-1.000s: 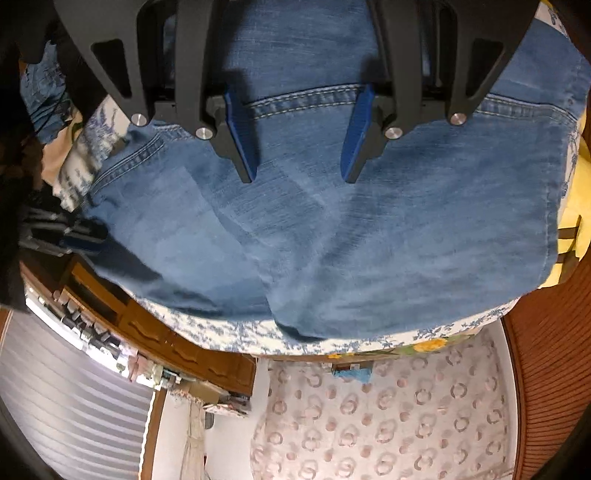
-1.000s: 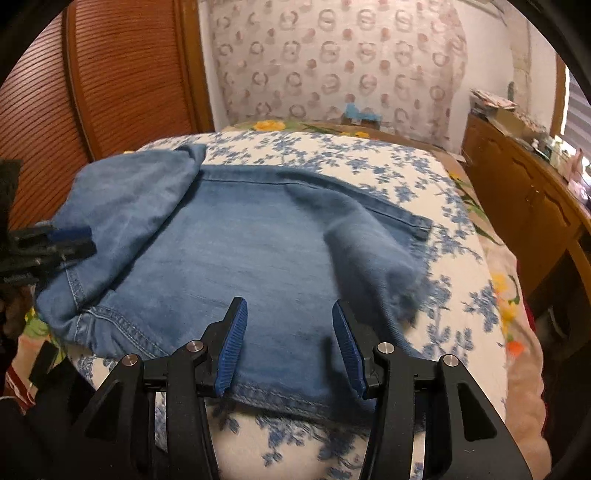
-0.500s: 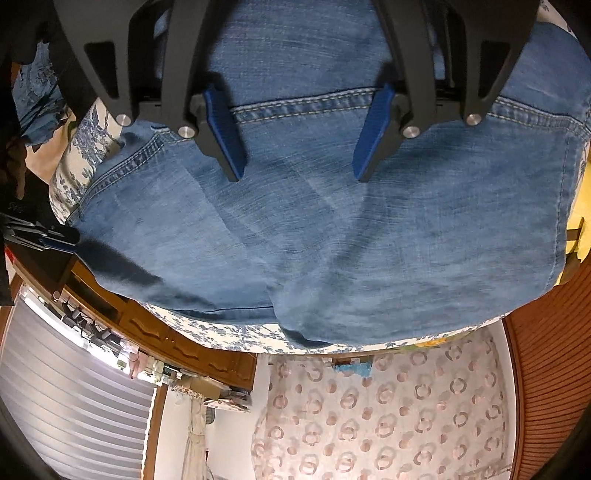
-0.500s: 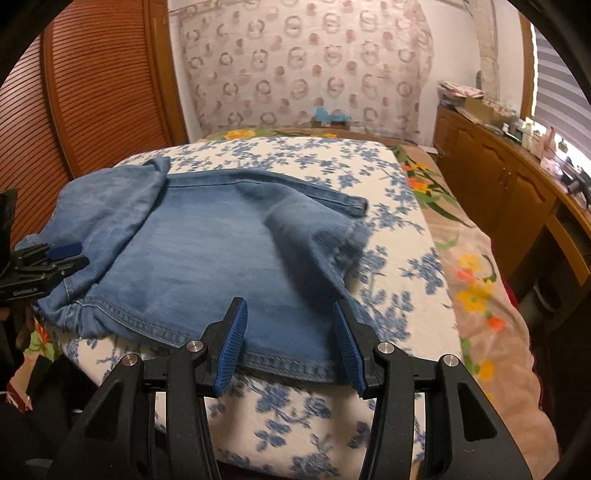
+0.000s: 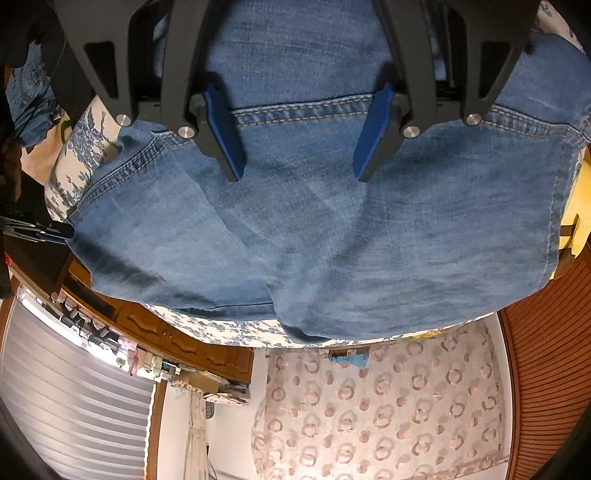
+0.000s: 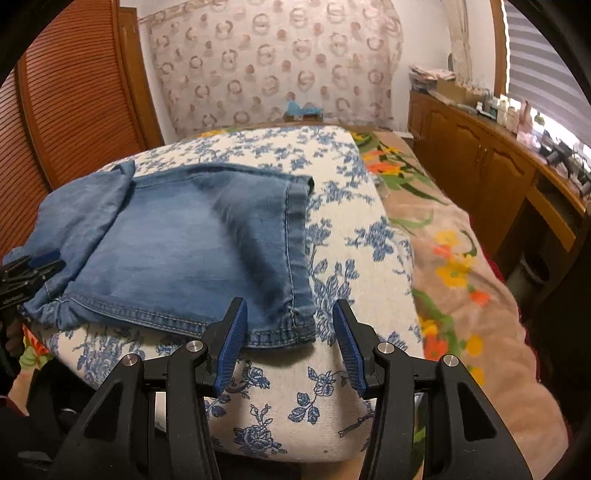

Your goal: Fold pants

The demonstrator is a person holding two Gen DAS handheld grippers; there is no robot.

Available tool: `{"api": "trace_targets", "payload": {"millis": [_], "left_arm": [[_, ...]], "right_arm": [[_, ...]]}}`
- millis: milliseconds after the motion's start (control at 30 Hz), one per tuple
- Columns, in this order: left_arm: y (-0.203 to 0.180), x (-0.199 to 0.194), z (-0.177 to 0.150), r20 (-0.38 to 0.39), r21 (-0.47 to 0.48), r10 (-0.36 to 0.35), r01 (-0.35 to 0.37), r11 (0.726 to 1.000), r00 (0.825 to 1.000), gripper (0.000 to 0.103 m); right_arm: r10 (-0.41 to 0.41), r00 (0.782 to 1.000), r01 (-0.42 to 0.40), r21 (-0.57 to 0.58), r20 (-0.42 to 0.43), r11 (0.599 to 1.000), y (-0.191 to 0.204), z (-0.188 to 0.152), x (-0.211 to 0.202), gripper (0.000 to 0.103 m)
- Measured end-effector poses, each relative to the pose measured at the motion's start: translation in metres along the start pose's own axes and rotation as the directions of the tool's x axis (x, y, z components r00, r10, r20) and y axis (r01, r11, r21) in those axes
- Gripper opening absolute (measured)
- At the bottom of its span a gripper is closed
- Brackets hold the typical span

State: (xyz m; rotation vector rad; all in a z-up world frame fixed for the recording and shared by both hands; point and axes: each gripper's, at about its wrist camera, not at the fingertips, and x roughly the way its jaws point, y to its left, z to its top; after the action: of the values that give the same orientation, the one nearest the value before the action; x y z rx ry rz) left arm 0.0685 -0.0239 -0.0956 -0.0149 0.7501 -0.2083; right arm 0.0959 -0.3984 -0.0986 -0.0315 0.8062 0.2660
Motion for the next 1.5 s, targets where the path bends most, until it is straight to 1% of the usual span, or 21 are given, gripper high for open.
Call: {"api": "trace_targets", "payload": {"millis": [133, 200, 333, 367, 400, 433, 500, 600, 733, 800, 933, 1067, 1133, 1200, 1233, 1300, 1333, 1367, 1433, 1467, 1500], "left_arm": [[0.003, -0.005, 0.001, -0.012, -0.019, -0.014, 0.013, 1.000, 1.000, 0.061], [0.003, -0.007, 0.001, -0.016, -0.025, -0.016, 0.015, 1.000, 1.000, 0.061], [0.003, -0.015, 0.002, -0.016, -0.021, 0.007, -0.007, 1.000, 1.000, 0.061], [0.004, -0.017, 0.001, -0.015, -0.019, 0.014, -0.014, 1.000, 1.000, 0.061], [0.005, -0.019, 0.000, -0.014, -0.019, 0.018, -0.018, 1.000, 1.000, 0.061], [0.007, -0.022, 0.000, -0.011, -0.020, 0.023, -0.023, 1.000, 1.000, 0.061], [0.011, -0.026, -0.001, -0.008, -0.027, 0.031, -0.031, 0.999, 0.999, 0.061], [0.018, -0.035, -0.001, 0.003, -0.036, 0.052, -0.052, 0.998, 0.999, 0.061], [0.031, -0.047, 0.001, 0.024, -0.065, 0.080, -0.078, 0.995, 0.997, 0.061], [0.037, -0.053, 0.002, 0.036, -0.081, 0.086, -0.083, 0.993, 0.996, 0.061], [0.047, -0.067, 0.003, 0.064, -0.102, 0.097, -0.091, 0.991, 0.993, 0.061], [0.057, -0.083, 0.003, 0.092, -0.120, 0.115, -0.104, 0.987, 0.989, 0.061], [0.062, -0.088, 0.003, 0.102, -0.128, 0.125, -0.111, 0.986, 0.987, 0.061], [0.069, -0.095, 0.001, 0.110, -0.141, 0.138, -0.122, 0.983, 0.984, 0.061], [0.072, -0.097, 0.000, 0.113, -0.147, 0.141, -0.124, 0.981, 0.984, 0.061], [0.080, -0.101, -0.004, 0.114, -0.161, 0.151, -0.132, 0.978, 0.982, 0.061], [0.085, -0.103, -0.006, 0.113, -0.170, 0.155, -0.135, 0.976, 0.981, 0.061], [0.088, -0.103, -0.007, 0.109, -0.177, 0.157, -0.137, 0.975, 0.981, 0.061], [0.093, -0.103, -0.009, 0.101, -0.183, 0.163, -0.142, 0.973, 0.982, 0.061], [0.094, -0.104, -0.010, 0.099, -0.184, 0.165, -0.144, 0.972, 0.981, 0.061], [0.095, -0.104, -0.012, 0.098, -0.186, 0.166, -0.146, 0.972, 0.981, 0.061]], "right_arm": [[0.006, 1.000, -0.006, 0.003, -0.014, 1.000, 0.001, -0.004, 0.007, 0.049], [-0.001, 1.000, 0.001, -0.005, -0.006, 1.000, 0.003, -0.004, 0.008, 0.049], [-0.013, 1.000, 0.013, -0.032, 0.003, 0.999, 0.007, -0.005, 0.009, 0.049], [-0.013, 1.000, 0.013, -0.036, 0.004, 0.999, 0.009, -0.005, 0.009, 0.046], [-0.002, 1.000, 0.003, -0.040, 0.005, 0.999, 0.010, -0.005, 0.010, 0.036], [0.007, 1.000, -0.007, -0.042, 0.004, 0.999, 0.012, -0.005, 0.010, 0.031], [0.044, 0.999, -0.044, -0.050, -0.001, 0.998, 0.015, -0.004, 0.011, 0.012], [0.090, 0.996, -0.090, -0.049, 0.005, 0.995, 0.019, 0.002, 0.009, 0.009], [0.153, 0.987, -0.148, -0.073, 0.059, 0.986, 0.035, 0.022, -0.005, 0.009], [0.205, 0.974, -0.195, -0.101, 0.101, 0.976, 0.049, 0.042, -0.017, 0.009], [0.273, 0.950, -0.249, -0.164, 0.149, 0.955, 0.080, 0.076, -0.035, 0.009], [0.358, 0.915, -0.305, -0.264, 0.185, 0.915, 0.126, 0.110, -0.052, 0.009], [0.411, 0.892, -0.345, -0.308, 0.185, 0.887, 0.153, 0.124, -0.056, 0.009], [0.448, 0.876, -0.371, -0.343, 0.178, 0.863, 0.175, 0.132, -0.058, 0.009], [0.475, 0.864, -0.392, -0.366, 0.170, 0.844, 0.191, 0.138, -0.058, 0.009], [0.513, 0.846, -0.427, -0.390, 0.145, 0.816, 0.211, 0.142, -0.056, 0.009], [0.538, 0.836, -0.458, -0.405, 0.107, 0.792, 0.226, 0.144, -0.050, 0.009], [0.544, 0.835, -0.468, -0.410, 0.083, 0.783, 0.234, 0.145, -0.045, 0.009], [0.531, 0.846, -0.471, -0.404, 0.044, 0.784, 0.249, 0.143, -0.030, 0.009], [0.531, 0.847, -0.477, -0.402, 0.026, 0.782, 0.252, 0.141, -0.024, 0.012], [0.528, 0.849, -0.482, -0.398, 0.007, 0.781, 0.254, 0.139, -0.018, 0.018]]}}
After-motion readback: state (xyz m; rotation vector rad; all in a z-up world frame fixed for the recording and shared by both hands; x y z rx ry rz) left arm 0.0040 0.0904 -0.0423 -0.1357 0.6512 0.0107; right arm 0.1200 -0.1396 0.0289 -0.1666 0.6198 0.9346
